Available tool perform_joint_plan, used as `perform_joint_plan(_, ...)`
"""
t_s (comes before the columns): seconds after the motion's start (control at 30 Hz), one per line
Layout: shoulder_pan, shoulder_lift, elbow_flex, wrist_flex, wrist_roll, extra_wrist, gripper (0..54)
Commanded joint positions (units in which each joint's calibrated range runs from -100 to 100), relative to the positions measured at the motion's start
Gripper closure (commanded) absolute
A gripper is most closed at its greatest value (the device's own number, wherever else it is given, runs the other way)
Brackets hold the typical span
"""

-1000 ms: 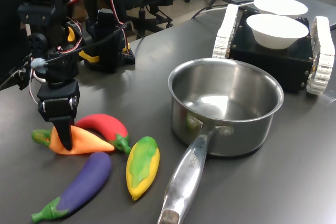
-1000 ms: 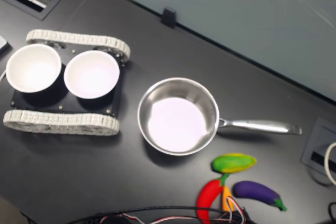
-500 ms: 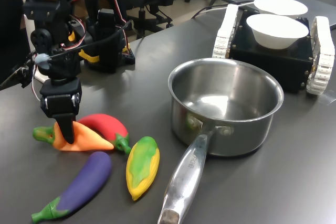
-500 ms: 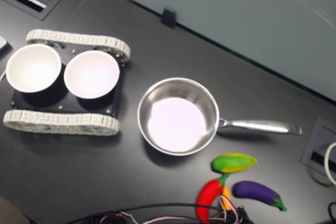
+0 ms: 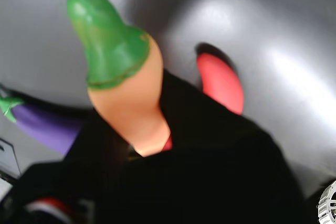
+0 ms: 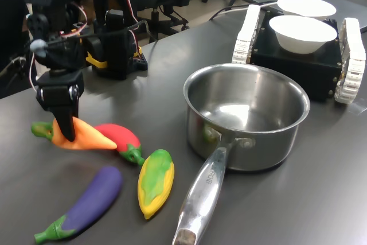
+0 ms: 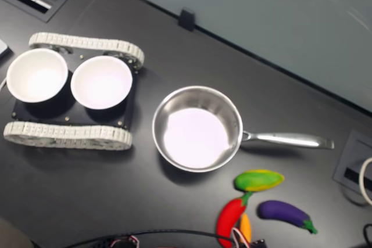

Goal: Pick up the carrot and place them in the pan

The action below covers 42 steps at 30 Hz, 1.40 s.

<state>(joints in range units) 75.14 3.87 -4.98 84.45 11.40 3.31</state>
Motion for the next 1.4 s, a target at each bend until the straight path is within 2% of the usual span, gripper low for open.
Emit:
perform_joint_plan(0.0, 0.78, -7.96, -1.79, -2.10, -0.93, -0.95, 53.5)
perform_joint_plan(0.43, 3.53, -19.52, -1.79, -3.98, -3.86, -0.95, 53.5)
perform_joint_plan(0.5, 3.53, -21.71, 0.57, -6.02, -4.69, -1.54, 53.5)
perform_joint_plan(0.63, 2.50, -23.91, 2.84, -9.52, -5.71, -1.54, 53.5)
perform_joint_plan(0.97, -1.63, -29.64, 1.84, -11.31, -5.86, -2.89, 53.6)
perform_joint_plan(1.17, -4.72, -32.09, -1.79, -12.08, -6.40, -3.14, 53.6)
perform_joint_plan(1.2, -5.07, -32.51, -2.25, -12.08, -6.50, -3.64, 53.6)
perform_joint_plan(1.27, -4.84, -33.78, -2.79, -12.08, -6.59, -6.67, 53.6)
perform_joint_plan(1.37, -5.87, -36.14, -2.43, -12.85, -7.52, -7.93, 53.6)
